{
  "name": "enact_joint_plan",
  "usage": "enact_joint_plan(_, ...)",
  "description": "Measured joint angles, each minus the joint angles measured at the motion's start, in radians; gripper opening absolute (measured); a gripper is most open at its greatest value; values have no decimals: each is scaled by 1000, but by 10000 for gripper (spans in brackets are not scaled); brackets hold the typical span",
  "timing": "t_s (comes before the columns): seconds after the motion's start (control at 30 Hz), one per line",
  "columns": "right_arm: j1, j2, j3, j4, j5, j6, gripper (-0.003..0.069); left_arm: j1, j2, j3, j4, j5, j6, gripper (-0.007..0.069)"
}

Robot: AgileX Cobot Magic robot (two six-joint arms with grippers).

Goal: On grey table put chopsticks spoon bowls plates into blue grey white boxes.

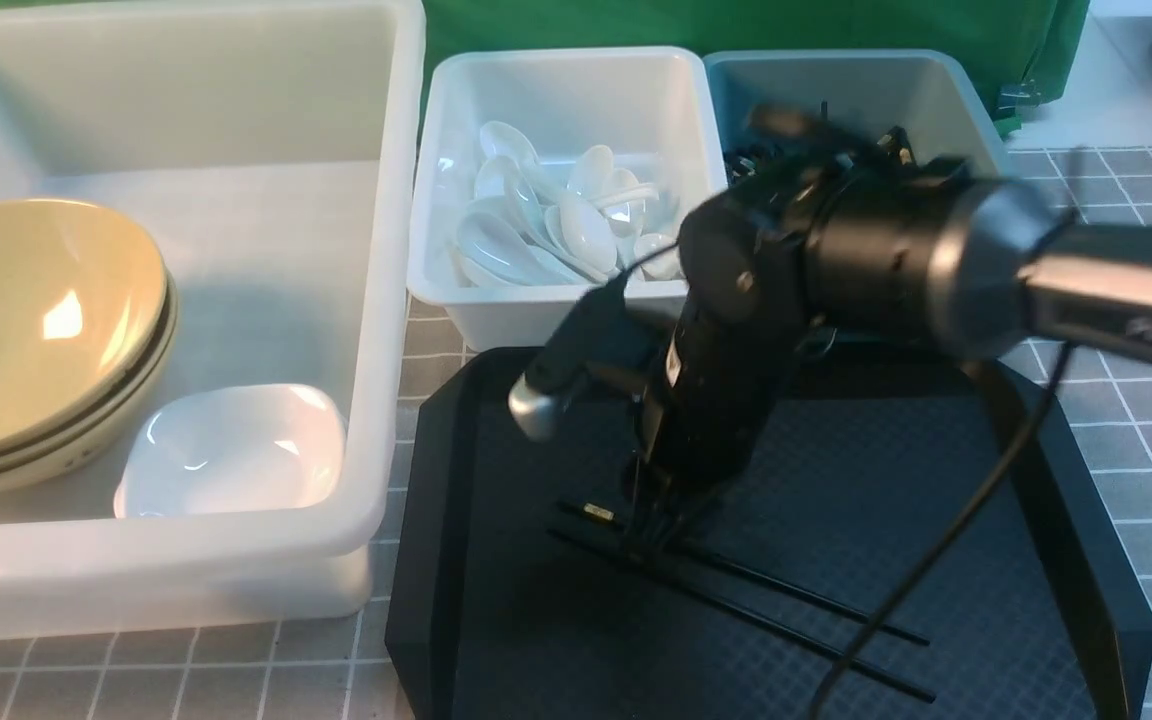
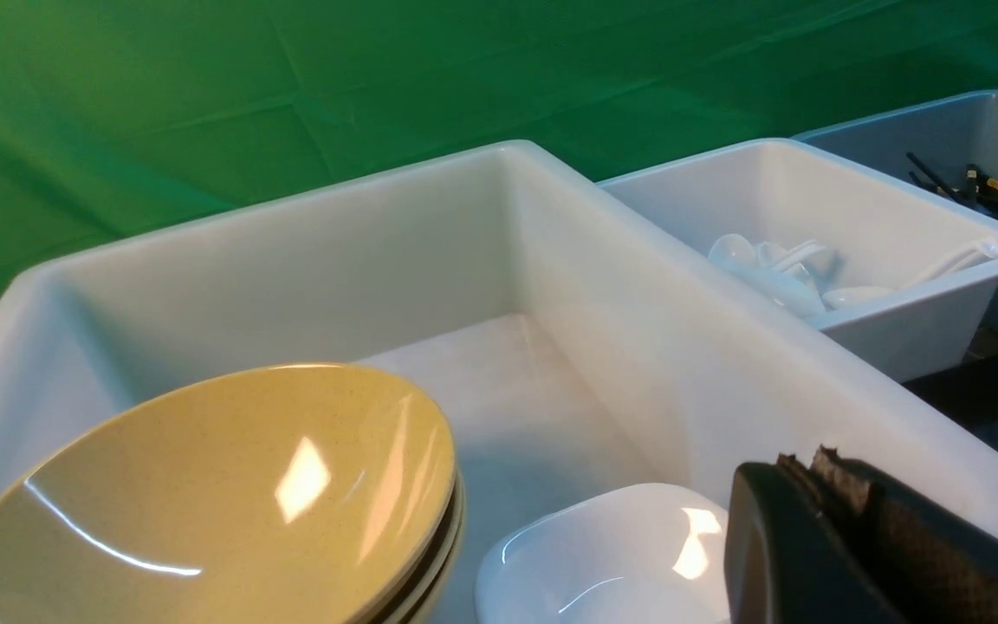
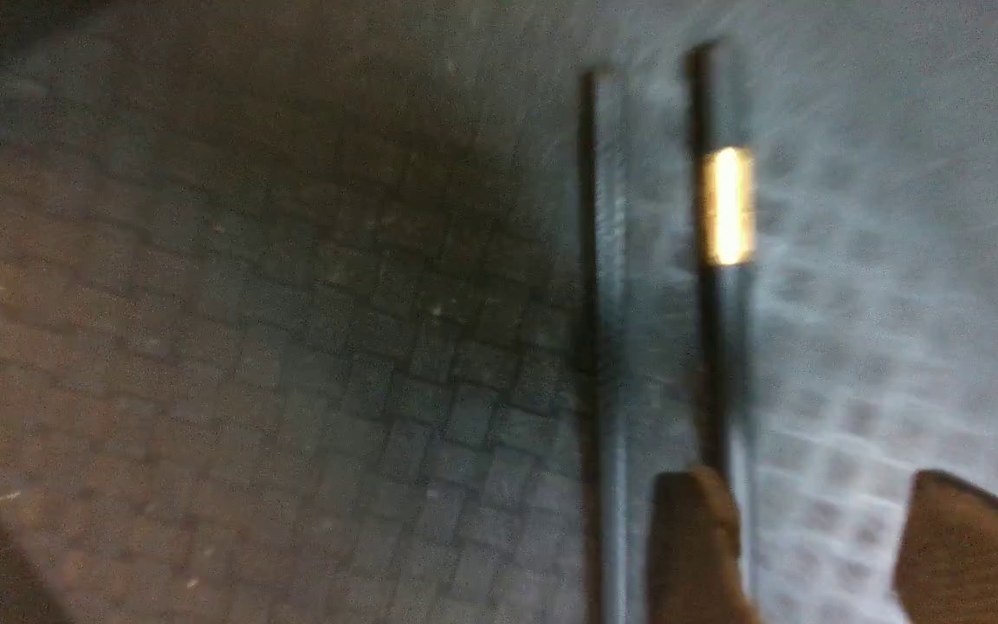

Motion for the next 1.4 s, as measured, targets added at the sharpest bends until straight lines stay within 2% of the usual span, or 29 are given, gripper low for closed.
enact_joint_plan(0.03, 0, 28, 0, 0, -5, -20, 438, 0, 0, 0, 0, 0, 0, -8)
enact_joint_plan(0.13, 0, 62, -1, 6, -12, -31, 482, 0, 0, 0, 0, 0, 0, -8)
enact_joint_plan(0.23, 0, 79, -9, 7, -25, -40, 488, 0, 0, 0, 0, 0, 0, -8)
enact_joint_plan(0.3, 0, 87, -14, 5, -25, -41, 467, 0, 0, 0, 0, 0, 0, -8)
enact_joint_plan(0.37, 0, 89, -18, 3, -24, -43, 426, 0, 0, 0, 0, 0, 0, -8)
enact_joint_plan(0.4, 0, 90, -19, -1, -24, -43, 363, 0, 0, 0, 0, 0, 0, -8)
enact_joint_plan(0.47, 0, 91, -21, -3, -29, -43, 302, 0, 0, 0, 0, 0, 0, -8)
enact_joint_plan(0.5, 0, 91, -21, -3, -34, -43, 221, 0, 0, 0, 0, 0, 0, -8)
enact_joint_plan(0.57, 0, 91, -21, -3, -38, -42, 131, 0, 0, 0, 0, 0, 0, -8)
enact_joint_plan(0.83, 0, 58, -7, 2, -44, -25, 132, 0, 0, 0, 0, 0, 0, -8)
enact_joint_plan(1.27, 0, -185, 2, -3, -49, -15, 132, 0, 0, 0, 0, 0, -1, -8)
enact_joint_plan(1.37, -3, -260, 5, -60, -120, -16, 132, 0, 0, 0, 0, 0, -1, -8)
enact_joint_plan(1.4, -15, -305, 6, -97, -195, -16, 132, 0, 0, 0, 0, 0, -1, -8)
